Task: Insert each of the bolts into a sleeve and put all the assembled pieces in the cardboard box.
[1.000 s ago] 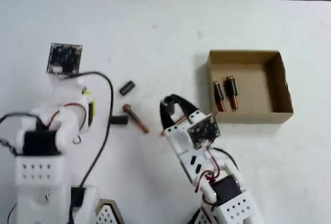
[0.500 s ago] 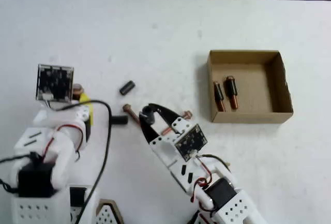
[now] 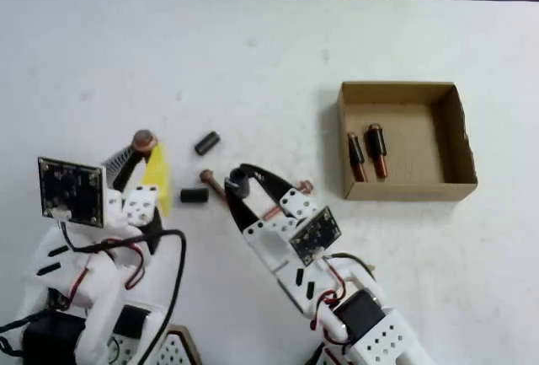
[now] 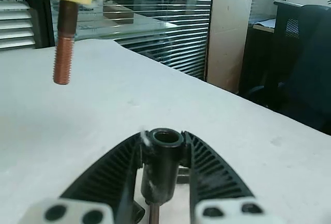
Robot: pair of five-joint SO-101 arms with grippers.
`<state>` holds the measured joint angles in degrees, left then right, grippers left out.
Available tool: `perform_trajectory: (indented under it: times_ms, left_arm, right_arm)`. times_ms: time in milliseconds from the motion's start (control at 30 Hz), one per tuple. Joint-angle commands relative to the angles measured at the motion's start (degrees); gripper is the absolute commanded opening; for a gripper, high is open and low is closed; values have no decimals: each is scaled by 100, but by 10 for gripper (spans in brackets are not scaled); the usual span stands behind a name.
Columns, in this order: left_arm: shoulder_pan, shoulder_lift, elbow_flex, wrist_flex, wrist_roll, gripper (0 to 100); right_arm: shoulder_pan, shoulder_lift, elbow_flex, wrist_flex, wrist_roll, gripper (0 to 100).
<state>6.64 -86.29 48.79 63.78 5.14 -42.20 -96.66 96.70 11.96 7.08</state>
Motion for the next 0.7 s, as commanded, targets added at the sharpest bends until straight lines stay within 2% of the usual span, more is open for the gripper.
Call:
perform_trajectory:
  times_ms: [0,200,533,667]
  left_arm:
    - [330,-48,-44,-440,88,41]
    - [796,-48,26,-1169,97,41]
    - [1657,-48,1662,-3516,97,41]
    - [1675,-48,1705,-3587,97,41]
  right_arm:
    - [-57,-84,44,-180,-62,17]
    - [-57,-84,44,-163,-62,17]
    - [-48,-57,44,-136,-26,17]
    - [-40,-57,44,-136,-26,17]
